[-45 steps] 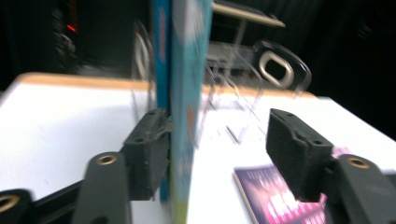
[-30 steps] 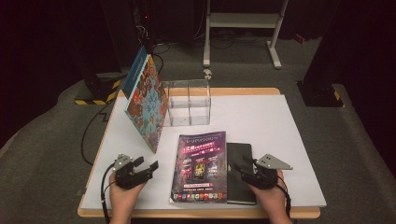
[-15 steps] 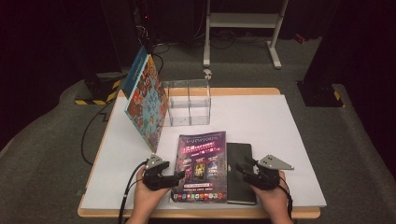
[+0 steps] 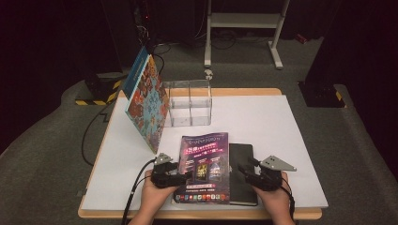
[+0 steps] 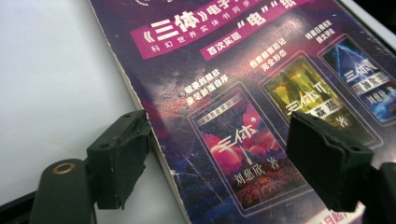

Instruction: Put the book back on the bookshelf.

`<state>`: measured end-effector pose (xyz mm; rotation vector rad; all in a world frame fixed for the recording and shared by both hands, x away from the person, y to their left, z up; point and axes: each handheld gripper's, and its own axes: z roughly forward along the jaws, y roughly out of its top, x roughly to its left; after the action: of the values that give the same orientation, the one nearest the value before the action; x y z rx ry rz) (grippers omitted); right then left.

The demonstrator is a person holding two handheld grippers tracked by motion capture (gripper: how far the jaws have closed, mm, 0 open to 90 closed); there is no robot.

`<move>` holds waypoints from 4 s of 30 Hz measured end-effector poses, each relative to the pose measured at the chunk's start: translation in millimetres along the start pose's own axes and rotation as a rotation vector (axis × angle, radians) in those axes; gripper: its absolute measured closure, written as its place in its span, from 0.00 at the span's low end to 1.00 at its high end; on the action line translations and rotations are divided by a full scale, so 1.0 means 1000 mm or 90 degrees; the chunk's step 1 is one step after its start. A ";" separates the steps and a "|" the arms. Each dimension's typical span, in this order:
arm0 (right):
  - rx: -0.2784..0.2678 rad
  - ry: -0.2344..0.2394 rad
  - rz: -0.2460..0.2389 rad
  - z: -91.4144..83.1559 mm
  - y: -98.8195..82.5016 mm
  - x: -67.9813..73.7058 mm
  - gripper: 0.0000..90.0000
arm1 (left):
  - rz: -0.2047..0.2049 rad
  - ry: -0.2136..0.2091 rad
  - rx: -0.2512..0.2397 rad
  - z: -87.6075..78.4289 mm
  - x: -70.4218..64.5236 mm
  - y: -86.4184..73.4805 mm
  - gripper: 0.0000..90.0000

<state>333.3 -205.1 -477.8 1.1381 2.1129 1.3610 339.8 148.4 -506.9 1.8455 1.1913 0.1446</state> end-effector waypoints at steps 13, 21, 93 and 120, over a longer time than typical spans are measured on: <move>0.004 -0.034 0.023 -0.003 0.000 -0.013 0.47 | 0.027 -0.065 0.011 0.018 -0.026 0.012 0.26; 0.010 -0.051 0.040 -0.005 0.003 -0.022 0.42 | 0.067 -0.074 -0.010 0.020 -0.048 0.019 0.28; 0.006 0.097 0.002 0.067 0.088 0.066 0.85 | 0.053 0.076 -0.185 -0.063 0.017 0.039 0.89; -0.067 0.055 -0.037 0.086 0.103 0.084 0.90 | 0.092 0.133 -0.268 -0.071 0.034 0.049 0.83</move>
<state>384.7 -67.9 -417.5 0.9855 2.0892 1.5000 353.8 212.6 -441.7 1.5664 1.0670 0.6335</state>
